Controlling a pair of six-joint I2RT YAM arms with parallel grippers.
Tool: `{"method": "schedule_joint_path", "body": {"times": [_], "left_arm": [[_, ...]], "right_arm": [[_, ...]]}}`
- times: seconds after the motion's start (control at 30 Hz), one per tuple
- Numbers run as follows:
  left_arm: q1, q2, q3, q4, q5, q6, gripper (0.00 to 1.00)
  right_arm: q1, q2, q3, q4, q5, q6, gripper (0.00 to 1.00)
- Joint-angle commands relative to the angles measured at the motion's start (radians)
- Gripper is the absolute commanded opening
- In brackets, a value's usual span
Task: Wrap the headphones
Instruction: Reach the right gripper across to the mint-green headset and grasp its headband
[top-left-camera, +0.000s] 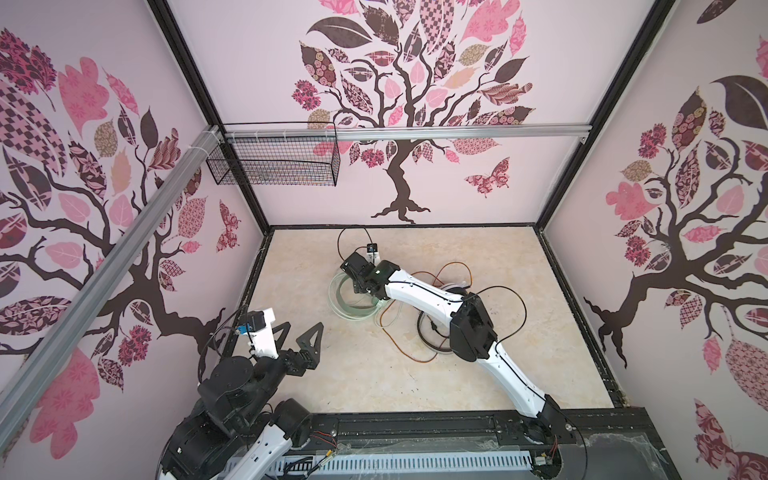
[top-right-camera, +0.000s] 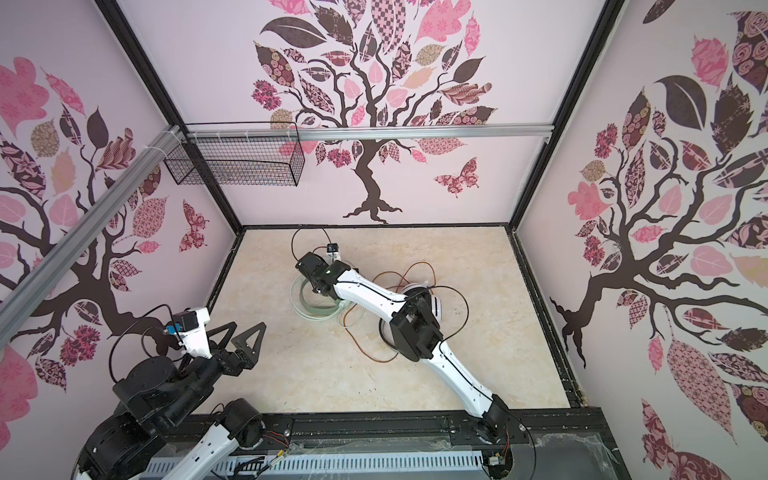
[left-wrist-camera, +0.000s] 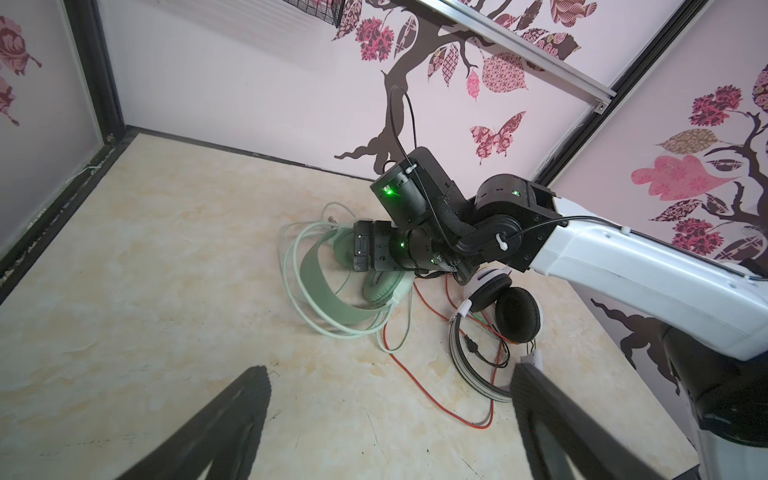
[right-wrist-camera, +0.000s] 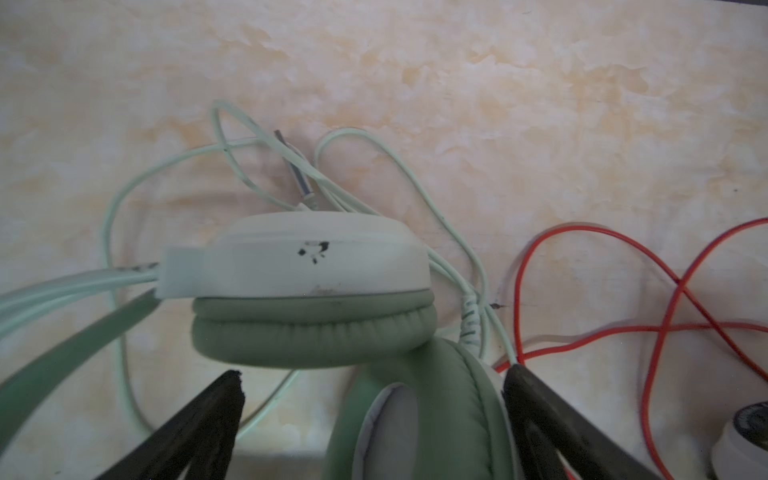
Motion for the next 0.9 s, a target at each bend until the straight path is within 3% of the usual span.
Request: {"method": "schedule_joint_path", "body": {"times": [0.0, 0.23, 0.4, 0.53, 0.63, 0.73, 0.77, 0.87], "left_arm": [[0.001, 0.018, -0.008, -0.003, 0.013, 0.009, 0.94], [0.001, 0.044, -0.008, -0.003, 0.014, 0.006, 0.93], [0.001, 0.060, -0.006, -0.006, 0.009, 0.005, 0.93], [0.000, 0.057, -0.005, -0.009, 0.007, 0.005, 0.92], [0.001, 0.056, -0.005, -0.009, 0.001, 0.007, 0.92], [0.003, 0.063, -0.006, -0.007, 0.004, 0.008, 0.92], [0.002, 0.066, -0.006, -0.009, 0.003, 0.008, 0.92], [0.002, 0.082, -0.008, -0.003, 0.005, 0.003, 0.93]], "right_arm": [[0.006, -0.022, -0.043, -0.045, 0.032, 0.017, 1.00], [0.006, 0.006, 0.018, -0.131, 0.061, 0.051, 1.00], [0.004, -0.018, -0.048, -0.068, -0.075, 0.078, 0.99], [0.003, -0.087, -0.133, -0.014, -0.127, 0.127, 0.90], [0.004, -0.133, -0.199, 0.033, -0.138, 0.131, 0.71], [0.003, -0.165, -0.220, 0.035, -0.119, 0.133, 0.43], [0.003, -0.176, -0.230, 0.033, -0.111, 0.135, 0.38], [0.005, -0.225, -0.262, 0.031, -0.087, 0.133, 0.37]]}}
